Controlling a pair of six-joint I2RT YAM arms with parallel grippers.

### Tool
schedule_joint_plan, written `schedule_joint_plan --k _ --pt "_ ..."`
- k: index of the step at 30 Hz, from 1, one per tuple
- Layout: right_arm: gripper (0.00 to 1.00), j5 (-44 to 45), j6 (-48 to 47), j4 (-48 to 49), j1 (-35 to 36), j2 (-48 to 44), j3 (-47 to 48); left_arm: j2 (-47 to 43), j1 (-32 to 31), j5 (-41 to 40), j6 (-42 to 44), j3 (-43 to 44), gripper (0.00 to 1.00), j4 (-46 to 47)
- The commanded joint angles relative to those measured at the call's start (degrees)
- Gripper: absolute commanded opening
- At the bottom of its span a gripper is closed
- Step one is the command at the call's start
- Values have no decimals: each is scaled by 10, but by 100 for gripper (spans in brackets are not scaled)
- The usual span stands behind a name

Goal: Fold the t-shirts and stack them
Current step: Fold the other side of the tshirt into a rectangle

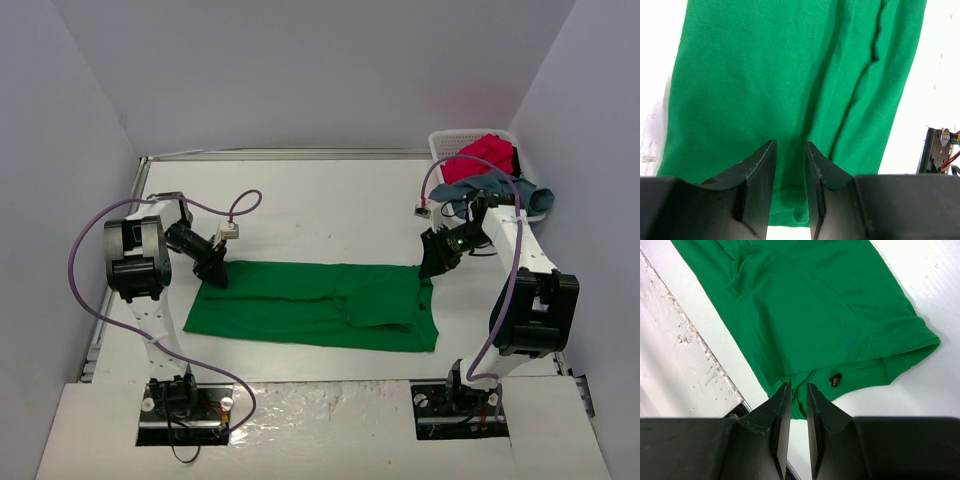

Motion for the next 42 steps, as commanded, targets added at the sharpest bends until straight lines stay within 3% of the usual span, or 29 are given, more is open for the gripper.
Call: schedule_joint_plan --k 1,30,38,42 --pt "15 4 -3 -19 -3 -2 -6 -14 -4 3 19 -5 28 -164" --pt "16 3 -2 -18 -3 2 -6 -72 -3 -10 30 -90 26 -148" --pt "16 2 -4 -18 -2 4 -7 -98 -2 9 32 -61 25 -176" --pt "15 3 2 -18 -2 -2 -3 -100 -1 31 4 -31 19 -176"
